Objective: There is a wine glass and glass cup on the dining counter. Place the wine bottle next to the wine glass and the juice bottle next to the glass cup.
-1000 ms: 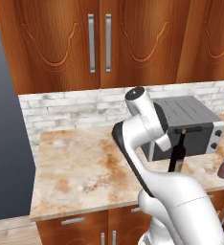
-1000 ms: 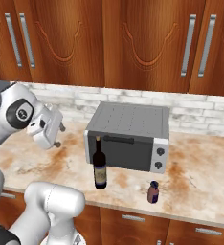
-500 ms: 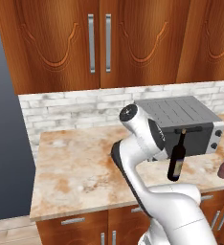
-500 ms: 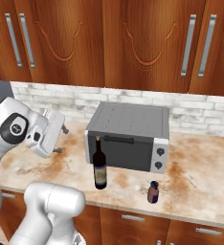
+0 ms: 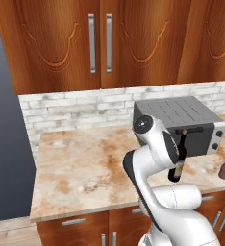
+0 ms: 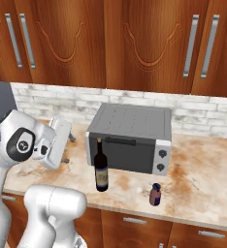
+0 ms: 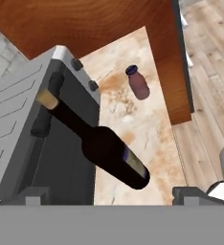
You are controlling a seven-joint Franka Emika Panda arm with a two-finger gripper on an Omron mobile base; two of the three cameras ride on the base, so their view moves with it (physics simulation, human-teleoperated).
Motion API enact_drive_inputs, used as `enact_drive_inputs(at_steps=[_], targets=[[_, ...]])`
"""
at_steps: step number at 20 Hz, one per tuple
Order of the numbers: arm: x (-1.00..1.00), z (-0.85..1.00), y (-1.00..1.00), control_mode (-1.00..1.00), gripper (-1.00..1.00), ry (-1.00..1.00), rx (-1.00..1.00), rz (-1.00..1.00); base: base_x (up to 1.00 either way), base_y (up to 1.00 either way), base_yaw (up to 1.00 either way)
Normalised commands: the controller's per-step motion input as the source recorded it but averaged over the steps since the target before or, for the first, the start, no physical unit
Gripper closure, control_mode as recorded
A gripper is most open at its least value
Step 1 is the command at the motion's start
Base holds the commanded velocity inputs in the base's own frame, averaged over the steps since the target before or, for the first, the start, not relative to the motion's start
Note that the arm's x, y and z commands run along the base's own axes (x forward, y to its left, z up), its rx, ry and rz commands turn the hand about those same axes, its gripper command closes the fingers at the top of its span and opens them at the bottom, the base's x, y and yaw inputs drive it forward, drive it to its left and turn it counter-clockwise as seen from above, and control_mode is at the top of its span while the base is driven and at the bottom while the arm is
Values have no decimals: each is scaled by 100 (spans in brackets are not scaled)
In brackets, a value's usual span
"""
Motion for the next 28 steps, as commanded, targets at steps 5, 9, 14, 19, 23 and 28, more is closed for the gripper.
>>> enact_drive_inputs(at_steps=[5, 9, 14, 19, 23, 28], targets=[[3, -18, -40, -100, -100, 5, 11, 2, 0, 0, 0], [18, -26, -29, -100, -100, 3, 11, 10, 0, 0, 0], [31, -31, -12, -100, -100, 0, 3, 16, 0, 0, 0], [7, -25, -8, -100, -100, 3, -1, 6, 0, 0, 0], [0, -19, -2, -100, -100, 5, -5, 0, 0, 0, 0], [2, -18, -9, -100, -100, 4, -13, 0, 0, 0, 0]])
